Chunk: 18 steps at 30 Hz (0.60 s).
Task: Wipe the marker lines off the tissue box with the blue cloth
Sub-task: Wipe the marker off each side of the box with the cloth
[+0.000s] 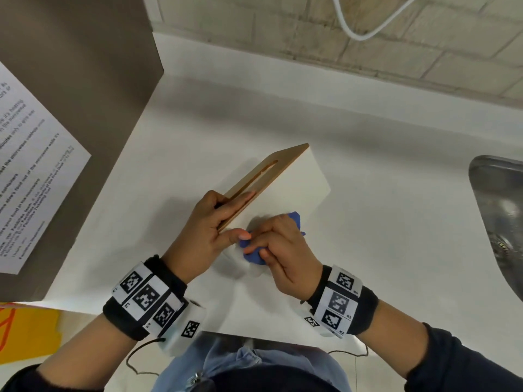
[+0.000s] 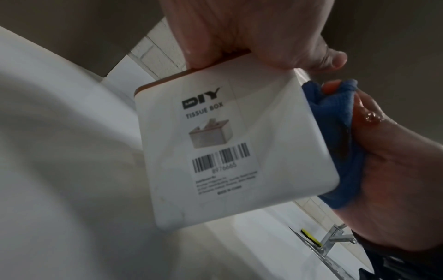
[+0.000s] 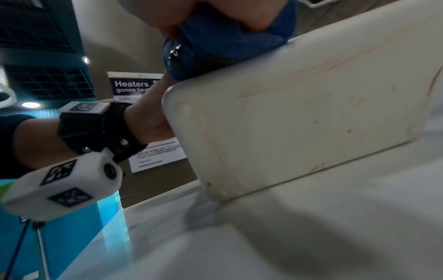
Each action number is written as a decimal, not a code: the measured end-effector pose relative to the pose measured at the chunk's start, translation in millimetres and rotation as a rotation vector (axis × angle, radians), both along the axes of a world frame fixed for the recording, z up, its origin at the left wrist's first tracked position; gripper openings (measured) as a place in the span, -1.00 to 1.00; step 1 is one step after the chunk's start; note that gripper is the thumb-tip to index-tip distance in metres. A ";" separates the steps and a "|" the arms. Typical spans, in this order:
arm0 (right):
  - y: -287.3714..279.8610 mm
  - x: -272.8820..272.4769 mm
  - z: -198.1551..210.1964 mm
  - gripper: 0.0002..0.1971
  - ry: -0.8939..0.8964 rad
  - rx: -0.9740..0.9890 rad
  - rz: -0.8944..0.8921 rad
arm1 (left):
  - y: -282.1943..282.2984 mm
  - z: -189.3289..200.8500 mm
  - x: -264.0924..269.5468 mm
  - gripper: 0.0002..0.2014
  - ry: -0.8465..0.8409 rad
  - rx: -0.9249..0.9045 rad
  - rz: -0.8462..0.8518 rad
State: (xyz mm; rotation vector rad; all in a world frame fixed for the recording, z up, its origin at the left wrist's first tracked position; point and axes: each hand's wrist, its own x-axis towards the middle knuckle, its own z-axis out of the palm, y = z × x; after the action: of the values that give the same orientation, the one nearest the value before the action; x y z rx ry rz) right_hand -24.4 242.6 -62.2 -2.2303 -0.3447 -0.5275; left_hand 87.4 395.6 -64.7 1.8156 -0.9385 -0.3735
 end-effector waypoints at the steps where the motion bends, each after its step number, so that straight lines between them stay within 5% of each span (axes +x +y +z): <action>1: -3.0 -1.0 1.7 -0.67 0.020 -0.020 0.034 | 0.1 -0.1 -0.2 -0.32 -0.013 0.005 0.000; 11: -35.8 -49.7 -5.4 -0.77 0.369 -0.380 0.148 | 2.6 0.2 -1.5 -0.42 -0.034 0.016 -0.008; 15: -50.4 -66.1 7.3 -0.58 0.441 -0.066 -0.083 | 3.1 1.2 1.1 -0.44 -0.039 0.014 -0.017; 18: -60.9 -73.4 12.1 -0.75 0.412 0.170 -0.409 | 0.2 1.1 -2.7 -0.42 -0.063 0.022 -0.038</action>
State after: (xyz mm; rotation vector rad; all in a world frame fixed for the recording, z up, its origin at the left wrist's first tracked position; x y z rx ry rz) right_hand -97.8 181.7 -50.0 -2.1789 0.3632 -0.2784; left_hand 84.7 395.8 -63.7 1.8411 -1.0174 -0.3538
